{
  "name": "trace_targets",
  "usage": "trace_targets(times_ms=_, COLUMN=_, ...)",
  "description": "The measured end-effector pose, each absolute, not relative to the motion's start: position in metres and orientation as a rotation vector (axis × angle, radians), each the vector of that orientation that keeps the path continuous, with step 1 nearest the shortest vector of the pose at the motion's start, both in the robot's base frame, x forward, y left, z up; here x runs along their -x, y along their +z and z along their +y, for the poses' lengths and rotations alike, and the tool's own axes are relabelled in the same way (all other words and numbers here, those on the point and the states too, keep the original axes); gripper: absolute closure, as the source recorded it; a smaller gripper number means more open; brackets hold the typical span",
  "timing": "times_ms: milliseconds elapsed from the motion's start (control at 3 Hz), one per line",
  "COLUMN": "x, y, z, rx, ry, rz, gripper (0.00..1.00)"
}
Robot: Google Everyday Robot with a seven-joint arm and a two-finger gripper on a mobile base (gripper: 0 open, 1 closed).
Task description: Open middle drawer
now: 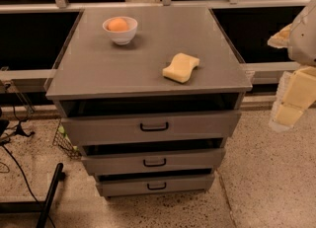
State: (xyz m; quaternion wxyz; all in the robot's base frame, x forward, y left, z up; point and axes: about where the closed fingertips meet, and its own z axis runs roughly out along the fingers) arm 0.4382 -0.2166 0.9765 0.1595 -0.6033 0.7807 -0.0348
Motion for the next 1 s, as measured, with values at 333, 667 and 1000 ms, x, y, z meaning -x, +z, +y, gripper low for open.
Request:
trace_targets(times_ms=333, x=-0.438, y=0.977, z=-0.216, rx=1.720, ry=-0.102, rz=2.228, gripper=0.00)
trace_targets(times_ms=667, x=-0.434, y=0.962, z=-0.217, rx=1.681, ry=-0.090, rz=2.237, gripper=0.00)
trace_targets(times_ms=1000, x=-0.428, y=0.935, z=-0.213, rx=1.638, ry=-0.085, rz=2.232, gripper=0.00)
